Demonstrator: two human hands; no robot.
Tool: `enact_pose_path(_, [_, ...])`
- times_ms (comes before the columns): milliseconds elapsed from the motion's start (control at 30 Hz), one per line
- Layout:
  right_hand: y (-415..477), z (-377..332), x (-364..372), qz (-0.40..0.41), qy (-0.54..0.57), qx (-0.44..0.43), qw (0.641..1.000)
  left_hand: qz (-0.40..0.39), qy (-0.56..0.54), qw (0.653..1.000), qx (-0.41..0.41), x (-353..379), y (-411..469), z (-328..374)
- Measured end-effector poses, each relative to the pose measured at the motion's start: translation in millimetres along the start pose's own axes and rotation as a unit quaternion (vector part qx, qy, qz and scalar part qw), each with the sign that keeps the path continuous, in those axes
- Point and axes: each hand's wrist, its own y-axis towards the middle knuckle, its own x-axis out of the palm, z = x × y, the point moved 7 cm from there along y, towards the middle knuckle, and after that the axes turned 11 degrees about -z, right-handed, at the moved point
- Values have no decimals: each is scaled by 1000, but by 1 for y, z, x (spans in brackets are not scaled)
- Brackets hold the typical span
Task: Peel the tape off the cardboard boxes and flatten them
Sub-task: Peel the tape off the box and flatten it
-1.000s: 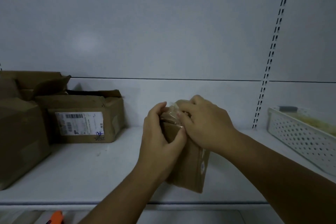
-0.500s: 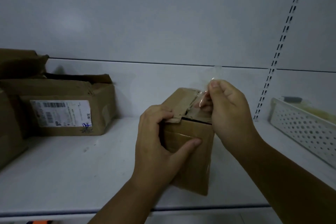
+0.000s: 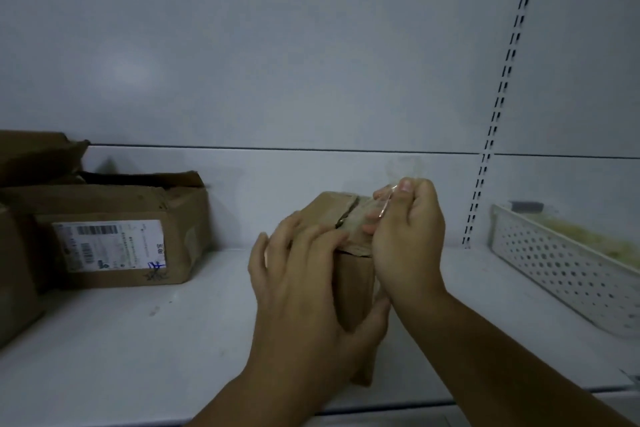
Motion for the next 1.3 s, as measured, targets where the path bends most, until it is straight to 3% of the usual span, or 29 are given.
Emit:
enact_pose_path(133, [13,13,10,-102,133,151,974,-110,132,985,-9,3,7,5])
enact_pose_path(200, [24,13,10,-149,154,210,954,-148,111,983,13,-7,13,-6])
enact_pose_path(300, [47,4,-6,-124,158,211,957,-252,47,966,38,-24,18,-25])
enact_pose_path(433, [66,2,-24,-77,283,206,934,-361,114,925,31,-48,19,-48])
enact_pose_path(533, [44,21,-13,-62,368,264,890,-434,180,883,-19,-63,25,-69])
enact_pose_path(600, [20,32,6,-84,351,286,888,-474,137,864,-102,-68,35,-78])
enact_pose_path(767, [-5,22,48,-189,281,250,907,-337,104,916,-192,-37,87,-63])
enact_pose_path(900, [6,12,46,-303,250,257,883,-394,139,881,-222,6,84,-75])
enact_pose_path(1067, [35,12,6,-402,240,237,851,-397,144,875,-238,6,84,-86])
enact_pose_path(1200, [35,31,-26,-499,114,227,828,-402,139,875,-230,9,84,-82])
enact_pose_path(1300, [39,29,-28,-487,21,130,863,-393,142,878,-234,9,86,-83])
